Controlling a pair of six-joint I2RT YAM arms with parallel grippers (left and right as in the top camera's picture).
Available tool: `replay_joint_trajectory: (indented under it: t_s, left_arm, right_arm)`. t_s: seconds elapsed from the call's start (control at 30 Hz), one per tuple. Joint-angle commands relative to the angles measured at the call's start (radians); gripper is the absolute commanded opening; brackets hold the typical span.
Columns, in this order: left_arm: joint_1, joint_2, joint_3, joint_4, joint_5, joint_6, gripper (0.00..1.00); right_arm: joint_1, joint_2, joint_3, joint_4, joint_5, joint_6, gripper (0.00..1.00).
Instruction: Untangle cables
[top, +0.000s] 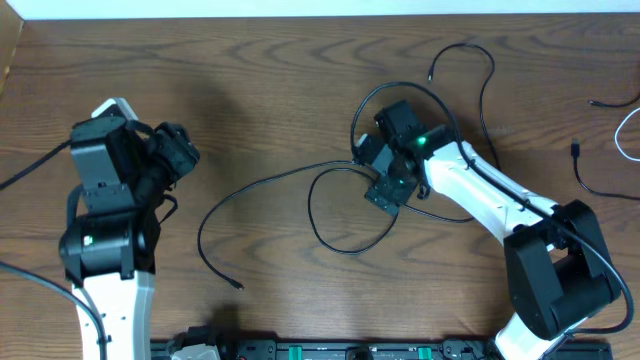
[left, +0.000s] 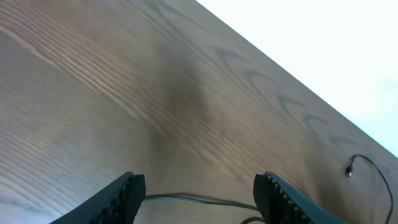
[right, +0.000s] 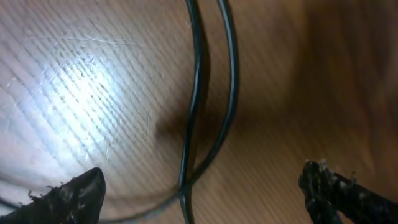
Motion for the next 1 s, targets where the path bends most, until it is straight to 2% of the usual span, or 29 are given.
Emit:
replay_joint_trajectory:
  t_s: [0.0,0.3,0.6,0.87,0.9,0.97]
  left_arm:
    - [0.004,-0.019,0.010,-0.018,-0.005,0.013,0.62]
    - [0.003,-0.018,0.010,-0.063,0.002,0.012,0.62]
    - [0.003,-0.018,0.009,-0.067,0.029,0.013,0.62]
    - [0.003,-0.018,0.009,-0.075,0.074,0.013,0.62]
    - [0.003,-0.018,0.010,-0.075,0.074,0.013,0.62]
    - [0.003,-0.018,0.010,-0.075,0.074,0.013,0.62]
  right_arm:
    - [0.004,0.006,-0.051,0.034,-0.052,-0.013,0.92]
    - [0.004,0.006,-0.124,0.121,-0.071,0.021,0.77]
    - [0.004,0.007,-0.171,0.177,-0.097,0.050,0.51]
    - [0.004,0.007,-0.280,0.284,-0.097,0.098,0.42]
    - [0.004,0.007,-0.292,0.299,-0.097,0.113,0.37]
    - [0.004,0.007,-0.314,0.324,-0.097,0.143,0.11]
